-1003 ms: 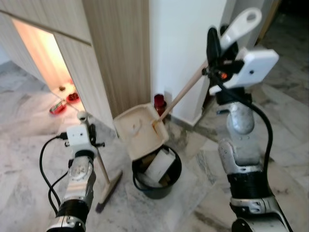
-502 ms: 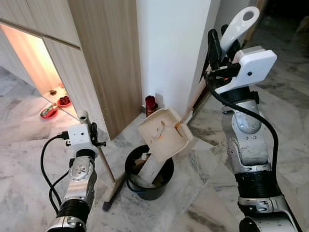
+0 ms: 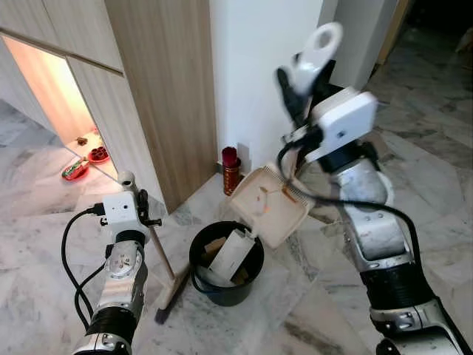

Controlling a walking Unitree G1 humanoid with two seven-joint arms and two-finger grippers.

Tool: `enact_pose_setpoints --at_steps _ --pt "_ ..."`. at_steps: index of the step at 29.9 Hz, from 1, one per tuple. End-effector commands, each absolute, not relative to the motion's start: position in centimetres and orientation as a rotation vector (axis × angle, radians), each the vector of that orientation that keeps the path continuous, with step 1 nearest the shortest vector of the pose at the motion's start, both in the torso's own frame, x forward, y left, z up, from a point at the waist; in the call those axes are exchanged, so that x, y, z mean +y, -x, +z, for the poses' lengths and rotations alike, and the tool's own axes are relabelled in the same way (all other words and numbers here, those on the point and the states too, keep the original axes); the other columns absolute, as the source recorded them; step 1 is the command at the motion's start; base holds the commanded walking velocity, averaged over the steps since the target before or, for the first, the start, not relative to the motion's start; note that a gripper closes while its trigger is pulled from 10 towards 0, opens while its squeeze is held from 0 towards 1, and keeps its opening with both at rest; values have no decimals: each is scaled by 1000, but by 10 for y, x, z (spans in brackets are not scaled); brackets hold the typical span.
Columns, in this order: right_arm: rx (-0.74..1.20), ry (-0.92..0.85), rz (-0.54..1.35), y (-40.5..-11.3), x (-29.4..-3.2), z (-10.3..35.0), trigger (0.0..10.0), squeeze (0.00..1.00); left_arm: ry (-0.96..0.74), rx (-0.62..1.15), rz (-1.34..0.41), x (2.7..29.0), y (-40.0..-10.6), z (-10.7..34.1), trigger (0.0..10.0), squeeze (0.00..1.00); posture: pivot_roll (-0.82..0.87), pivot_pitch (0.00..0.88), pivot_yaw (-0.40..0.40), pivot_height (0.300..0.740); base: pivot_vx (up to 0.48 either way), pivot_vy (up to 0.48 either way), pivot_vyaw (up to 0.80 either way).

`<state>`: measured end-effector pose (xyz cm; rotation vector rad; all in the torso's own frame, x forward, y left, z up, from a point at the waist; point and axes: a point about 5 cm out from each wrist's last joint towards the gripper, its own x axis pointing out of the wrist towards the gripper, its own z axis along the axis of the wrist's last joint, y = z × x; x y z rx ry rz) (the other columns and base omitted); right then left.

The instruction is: Sweep floor

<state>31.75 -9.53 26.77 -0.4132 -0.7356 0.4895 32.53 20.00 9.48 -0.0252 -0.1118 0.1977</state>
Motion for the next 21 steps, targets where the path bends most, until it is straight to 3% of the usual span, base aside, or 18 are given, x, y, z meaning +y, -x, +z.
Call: enact_pose_setpoints --at_steps 1,21 --pt "-877 438 544 -300 -84 286 10000 0 24 -163 190 200 -328 106 10000 0 25 35 15 740 0 0 0" --pt "-931 284 613 -275 -51 287 10000 0 21 -170 192 200 -328 107 10000 0 24 30 8 740 0 0 0"
